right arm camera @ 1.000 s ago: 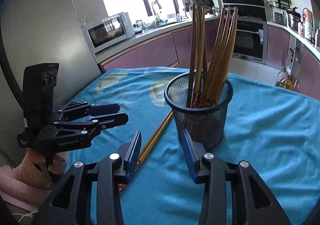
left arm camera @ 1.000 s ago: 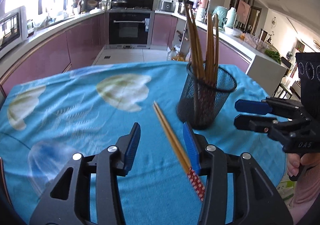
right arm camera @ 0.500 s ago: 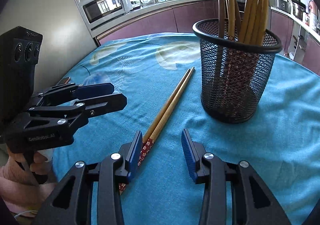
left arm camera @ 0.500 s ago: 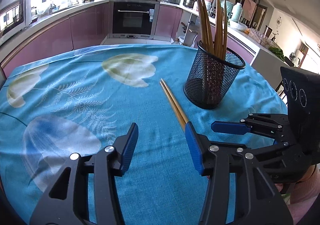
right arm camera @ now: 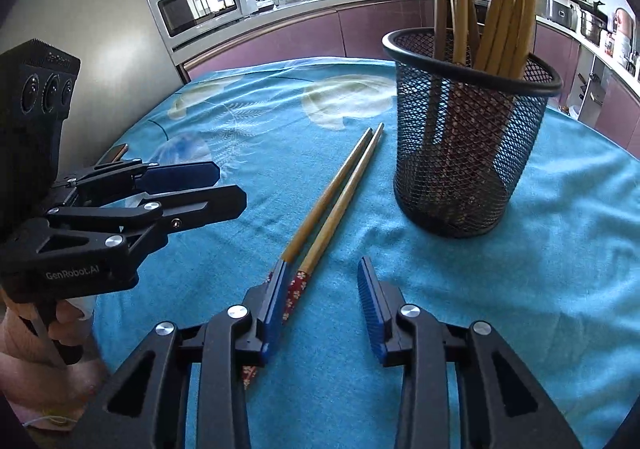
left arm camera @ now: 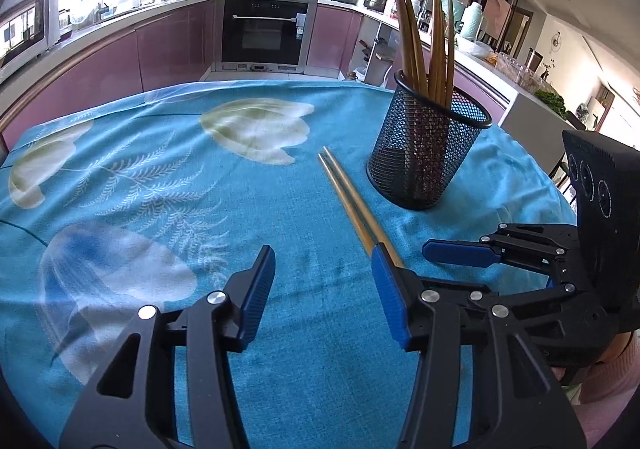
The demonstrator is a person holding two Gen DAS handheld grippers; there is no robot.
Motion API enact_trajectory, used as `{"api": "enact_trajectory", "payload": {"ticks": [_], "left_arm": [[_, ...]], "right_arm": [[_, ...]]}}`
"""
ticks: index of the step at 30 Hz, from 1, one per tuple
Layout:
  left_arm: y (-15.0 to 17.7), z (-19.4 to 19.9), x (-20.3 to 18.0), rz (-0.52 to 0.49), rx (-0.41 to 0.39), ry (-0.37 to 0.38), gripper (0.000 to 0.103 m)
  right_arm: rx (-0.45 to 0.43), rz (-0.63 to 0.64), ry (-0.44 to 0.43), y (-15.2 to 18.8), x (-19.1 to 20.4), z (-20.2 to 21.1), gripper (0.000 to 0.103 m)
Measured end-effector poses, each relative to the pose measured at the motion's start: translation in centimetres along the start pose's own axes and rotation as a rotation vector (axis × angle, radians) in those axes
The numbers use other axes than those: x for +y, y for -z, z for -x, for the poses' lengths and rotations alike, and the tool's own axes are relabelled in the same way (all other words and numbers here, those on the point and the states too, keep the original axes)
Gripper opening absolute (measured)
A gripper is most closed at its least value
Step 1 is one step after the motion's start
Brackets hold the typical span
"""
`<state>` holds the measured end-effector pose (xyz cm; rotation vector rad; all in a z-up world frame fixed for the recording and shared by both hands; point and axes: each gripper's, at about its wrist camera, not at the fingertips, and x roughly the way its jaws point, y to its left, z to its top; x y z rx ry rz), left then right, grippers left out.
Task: Organize utensils
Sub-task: 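Move both open tools back over the last chopsticks on the cloth, then close the left tool on one chopstick while the right tool grasps the other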
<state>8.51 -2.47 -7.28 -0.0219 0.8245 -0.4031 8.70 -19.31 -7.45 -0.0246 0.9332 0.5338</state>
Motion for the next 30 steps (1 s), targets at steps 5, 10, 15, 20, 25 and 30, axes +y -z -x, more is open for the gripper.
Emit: {"api": "enact_trajectory", "payload": {"ticks": [5, 10, 15, 20, 25, 30], "left_arm": [[0.2, -0.6, -0.6, -0.019, 0.016, 0.008, 0.05], [0.4, -1.1, -1.1, -0.033, 0.03, 0.012, 0.05], [0.6, -1.5, -1.1, -0.034, 0.041, 0.007, 0.05], [0.7, -1.8, -1.1, -0.038, 0.053, 0.004, 0.05], [0.6, -2.4, -1.7, -0.052, 0.066, 0.017, 0.05], [0.3, -3.3, -2.7, -0.075, 0.089, 0.016, 0.048]], "right_arm": [[0.004, -0.021, -0.005, 0.0, -0.6, 0.2, 0.032], [0.011, -0.011, 0.011, -0.5, -0.7, -0.1, 0.031], [0.014, 0.008, 0.026, -1.7, -0.5, -1.3, 0.027], [0.009, -0.022, 0.018, -2.4, -1.2, -1.9, 0.015], [0.009, -0.066, -0.013, -1.6, -2.2, -1.3, 0.007], [0.01, -0.093, -0.019, -0.6, -3.0, -0.3, 0.006]]}}
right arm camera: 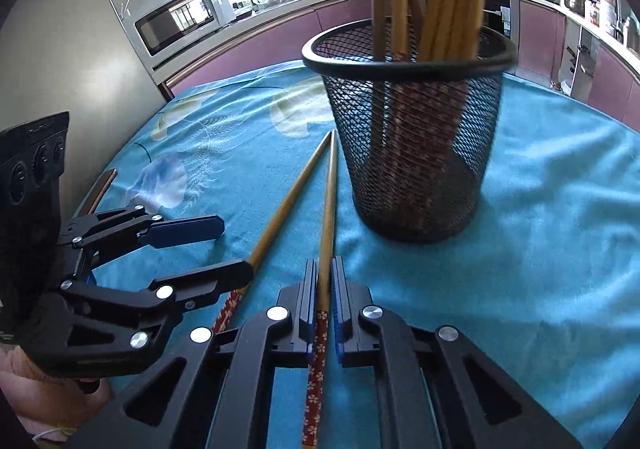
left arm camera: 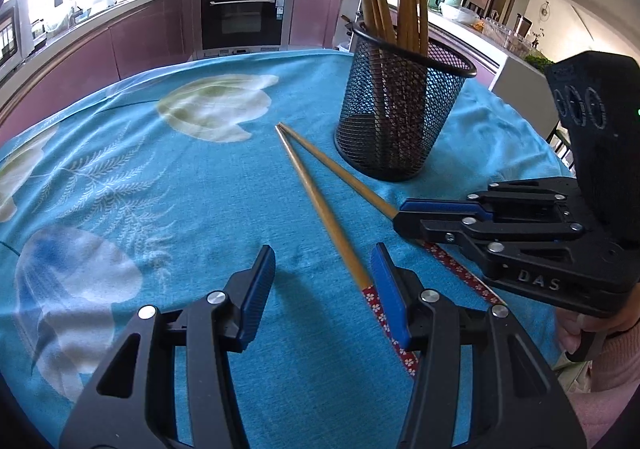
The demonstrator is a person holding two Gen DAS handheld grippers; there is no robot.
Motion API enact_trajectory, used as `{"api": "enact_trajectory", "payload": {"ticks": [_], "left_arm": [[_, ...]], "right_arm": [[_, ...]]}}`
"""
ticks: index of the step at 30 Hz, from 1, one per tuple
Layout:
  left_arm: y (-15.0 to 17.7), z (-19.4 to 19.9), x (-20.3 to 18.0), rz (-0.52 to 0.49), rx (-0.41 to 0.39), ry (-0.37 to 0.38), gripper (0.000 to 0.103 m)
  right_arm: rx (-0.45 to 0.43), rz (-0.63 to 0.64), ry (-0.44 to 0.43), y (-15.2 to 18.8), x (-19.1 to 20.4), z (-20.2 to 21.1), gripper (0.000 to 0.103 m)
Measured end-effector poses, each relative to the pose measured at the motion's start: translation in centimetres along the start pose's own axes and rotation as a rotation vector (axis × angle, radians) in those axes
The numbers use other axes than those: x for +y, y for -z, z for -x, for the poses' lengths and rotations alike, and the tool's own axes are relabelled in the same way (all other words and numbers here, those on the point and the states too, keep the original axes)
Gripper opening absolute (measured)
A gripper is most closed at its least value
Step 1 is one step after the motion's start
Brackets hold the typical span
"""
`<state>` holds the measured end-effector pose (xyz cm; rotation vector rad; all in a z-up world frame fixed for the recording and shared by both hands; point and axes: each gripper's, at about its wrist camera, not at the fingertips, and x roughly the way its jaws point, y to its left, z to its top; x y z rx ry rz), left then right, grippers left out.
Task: Organize utensils
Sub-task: 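Close the left tool on one chopstick while the right tool grasps the other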
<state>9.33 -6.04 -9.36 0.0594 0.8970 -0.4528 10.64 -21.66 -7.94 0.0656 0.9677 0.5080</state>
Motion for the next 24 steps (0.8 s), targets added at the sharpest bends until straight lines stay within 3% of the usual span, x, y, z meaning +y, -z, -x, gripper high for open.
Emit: {"api": "enact_trajectory", "payload": {"ticks": [10, 20, 24], "left_arm": [[-1.3, -1.4, -0.7, -0.027, 0.027, -0.077, 0.04], [-1.9, -1.5, 0.2, 0.024, 0.021, -0.091, 0.013], [-1.8, -1.3, 0.6, 0.048, 0.017, -0.087, 0.009]], "right_arm": [[0.016, 0.036, -0.002, 0.7, 0.0, 0.7, 0.006], [-0.007, 0.08, 0.052, -0.7, 0.8, -0.8, 0.009], [-0.01, 0.059, 0.04, -0.7, 0.4, -0.6, 0.006]]}}
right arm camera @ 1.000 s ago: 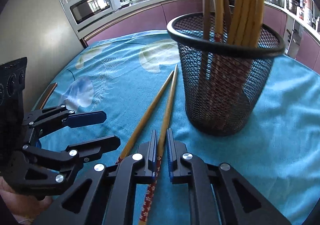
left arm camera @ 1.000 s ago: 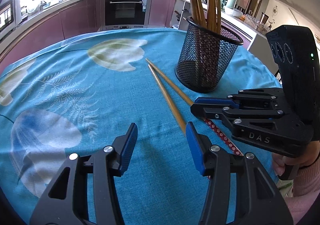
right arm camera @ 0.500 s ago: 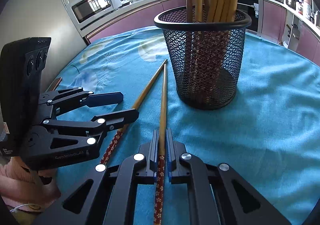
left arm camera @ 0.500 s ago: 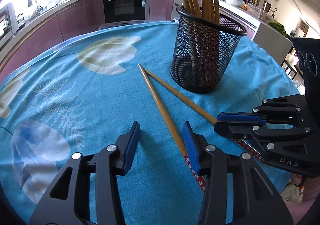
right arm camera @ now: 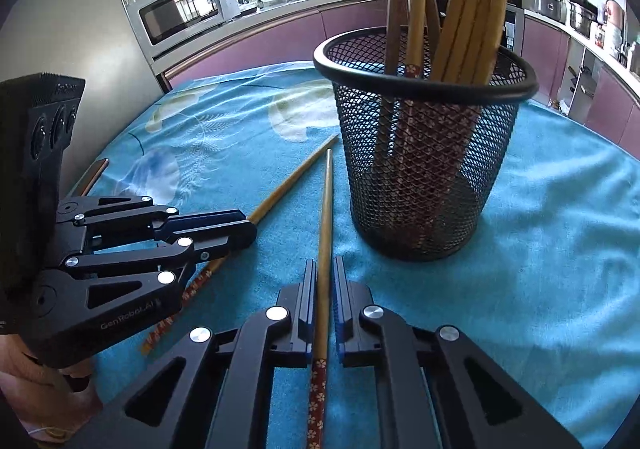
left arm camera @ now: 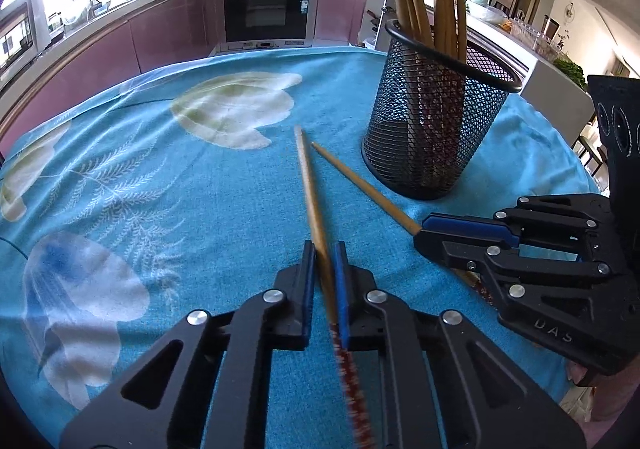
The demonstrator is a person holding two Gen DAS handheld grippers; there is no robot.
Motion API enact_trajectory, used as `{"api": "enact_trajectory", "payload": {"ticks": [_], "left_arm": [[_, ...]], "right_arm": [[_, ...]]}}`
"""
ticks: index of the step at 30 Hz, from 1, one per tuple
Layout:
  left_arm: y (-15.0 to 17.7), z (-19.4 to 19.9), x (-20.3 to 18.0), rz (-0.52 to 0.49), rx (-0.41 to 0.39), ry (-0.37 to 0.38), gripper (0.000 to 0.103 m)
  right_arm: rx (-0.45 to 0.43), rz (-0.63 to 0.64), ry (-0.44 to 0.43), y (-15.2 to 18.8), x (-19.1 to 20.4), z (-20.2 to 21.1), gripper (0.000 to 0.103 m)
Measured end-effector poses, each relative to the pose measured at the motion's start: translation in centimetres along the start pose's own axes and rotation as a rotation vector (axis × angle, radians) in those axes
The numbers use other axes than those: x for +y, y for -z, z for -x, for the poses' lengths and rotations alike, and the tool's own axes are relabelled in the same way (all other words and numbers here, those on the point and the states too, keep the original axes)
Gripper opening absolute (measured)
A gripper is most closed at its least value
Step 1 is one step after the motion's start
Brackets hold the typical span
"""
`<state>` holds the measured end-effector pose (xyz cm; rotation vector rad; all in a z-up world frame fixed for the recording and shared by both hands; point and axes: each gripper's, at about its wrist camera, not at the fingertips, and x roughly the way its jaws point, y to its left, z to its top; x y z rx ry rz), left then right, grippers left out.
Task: Organize utensils
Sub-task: 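Close the left tool on one chopstick while the right tool grasps the other, then lift the left tool's chopstick toward the mesh cup while the right tool lifts its chopstick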
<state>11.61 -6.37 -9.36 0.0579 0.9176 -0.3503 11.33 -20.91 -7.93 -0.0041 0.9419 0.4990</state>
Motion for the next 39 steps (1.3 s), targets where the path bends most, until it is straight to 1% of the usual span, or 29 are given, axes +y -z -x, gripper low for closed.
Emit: {"api": "enact_trajectory", "payload": {"ticks": [6, 10, 12, 17, 21, 24, 28, 32, 34, 36, 39], "left_arm": [[0.5, 0.2, 0.3, 0.018, -0.002, 0.007, 0.008], [0.8, 0.6, 0.4, 0.025, -0.002, 0.011, 0.008], [0.9, 0.7, 0.4, 0.027, 0.0, 0.014, 0.008], [1.5, 1.0, 0.1, 0.023, 0.001, 0.026, 0.008], [1.7, 1.0, -0.3, 0.008, 0.006, 0.031, 0.008], [1.6, 0.9, -0.4, -0.001, 0.009, 0.032, 0.009], [1.2, 0.6, -0.5, -0.02, 0.012, 0.029, 0.01], [0.9, 0.2, -0.7, -0.032, 0.012, 0.027, 0.01], [0.6, 0.1, -0.7, -0.026, 0.012, 0.03, 0.01], [0.5, 0.0, -0.7, -0.021, 0.013, 0.029, 0.009], [0.5, 0.1, -0.6, -0.003, 0.01, 0.032, 0.008]], "right_arm": [[-0.014, -0.043, -0.035, 0.4, -0.7, 1.0, 0.006], [-0.033, -0.055, -0.075, 0.6, -0.8, 2.0, 0.006], [-0.036, -0.052, -0.113, 0.6, -0.6, 2.2, 0.006], [-0.022, -0.03, -0.13, 0.5, 0.1, 1.7, 0.006], [0.002, -0.007, -0.107, 0.2, 0.7, 0.9, 0.006], [0.021, 0.01, -0.079, 0.0, 1.1, 0.2, 0.01], [0.025, 0.046, -0.052, -0.4, 1.7, -0.4, 0.011], [0.021, 0.074, -0.022, -0.5, 2.1, -0.9, 0.01], [0.017, 0.074, -0.016, -0.5, 2.1, -1.0, 0.008], [0.013, 0.066, -0.018, -0.4, 2.0, -0.9, 0.006], [0.005, 0.044, -0.032, -0.3, 1.6, -0.6, 0.006]]}}
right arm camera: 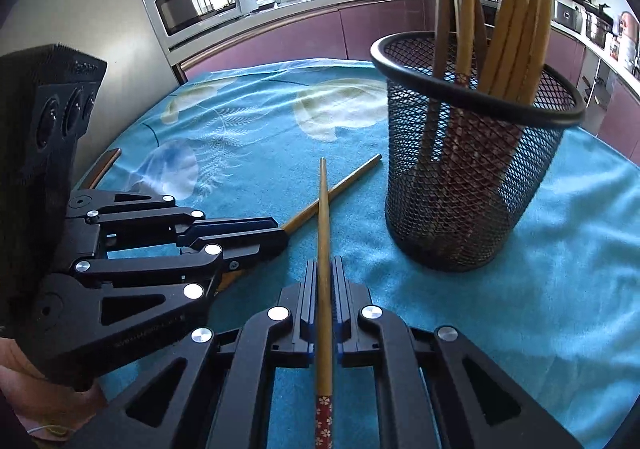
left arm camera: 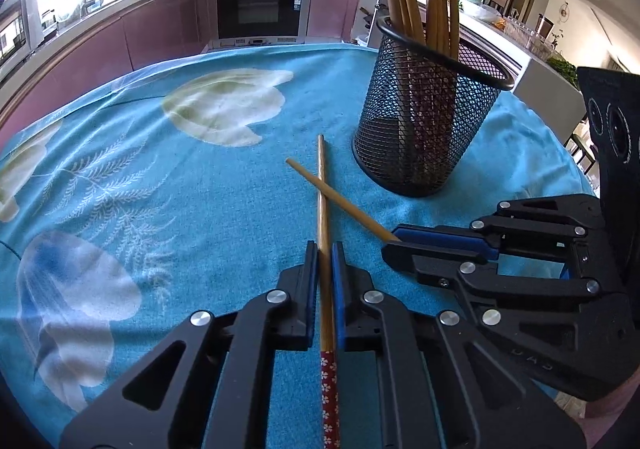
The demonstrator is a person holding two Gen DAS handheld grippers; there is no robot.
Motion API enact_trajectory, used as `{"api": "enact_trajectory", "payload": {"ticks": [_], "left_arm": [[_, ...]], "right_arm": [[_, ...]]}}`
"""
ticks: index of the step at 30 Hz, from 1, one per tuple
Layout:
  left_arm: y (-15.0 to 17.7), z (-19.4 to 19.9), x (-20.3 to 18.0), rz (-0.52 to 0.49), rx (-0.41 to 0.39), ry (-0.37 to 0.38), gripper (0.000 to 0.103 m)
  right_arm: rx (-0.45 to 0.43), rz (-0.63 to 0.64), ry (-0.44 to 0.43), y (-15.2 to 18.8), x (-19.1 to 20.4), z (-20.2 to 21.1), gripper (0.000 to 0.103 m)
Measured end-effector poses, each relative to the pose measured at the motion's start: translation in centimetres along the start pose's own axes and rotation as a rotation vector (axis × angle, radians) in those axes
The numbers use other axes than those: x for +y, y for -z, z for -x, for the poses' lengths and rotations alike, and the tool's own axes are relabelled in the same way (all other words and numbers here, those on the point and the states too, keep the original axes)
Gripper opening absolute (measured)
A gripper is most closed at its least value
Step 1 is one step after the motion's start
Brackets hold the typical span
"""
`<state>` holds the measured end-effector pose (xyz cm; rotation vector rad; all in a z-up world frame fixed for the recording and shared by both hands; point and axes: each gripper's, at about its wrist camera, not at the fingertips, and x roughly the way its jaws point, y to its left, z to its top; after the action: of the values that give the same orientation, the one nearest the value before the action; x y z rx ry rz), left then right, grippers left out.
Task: Organize utensils
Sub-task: 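Lift the left tool's chopstick toward the mesh cup while the right tool lifts its chopstick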
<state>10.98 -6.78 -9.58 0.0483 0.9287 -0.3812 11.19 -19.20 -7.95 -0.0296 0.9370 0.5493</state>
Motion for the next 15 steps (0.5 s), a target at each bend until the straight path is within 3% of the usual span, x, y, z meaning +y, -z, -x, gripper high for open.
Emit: {"api": "enact_trajectory", "payload": {"ticks": [15], "left_arm": [[0.3, 1.8, 0.2, 0.016, -0.032, 0.014, 0.008]], "right_arm": [[-0.055, -0.035, -0.075, 0.4, -0.3, 2.7, 0.006]]}}
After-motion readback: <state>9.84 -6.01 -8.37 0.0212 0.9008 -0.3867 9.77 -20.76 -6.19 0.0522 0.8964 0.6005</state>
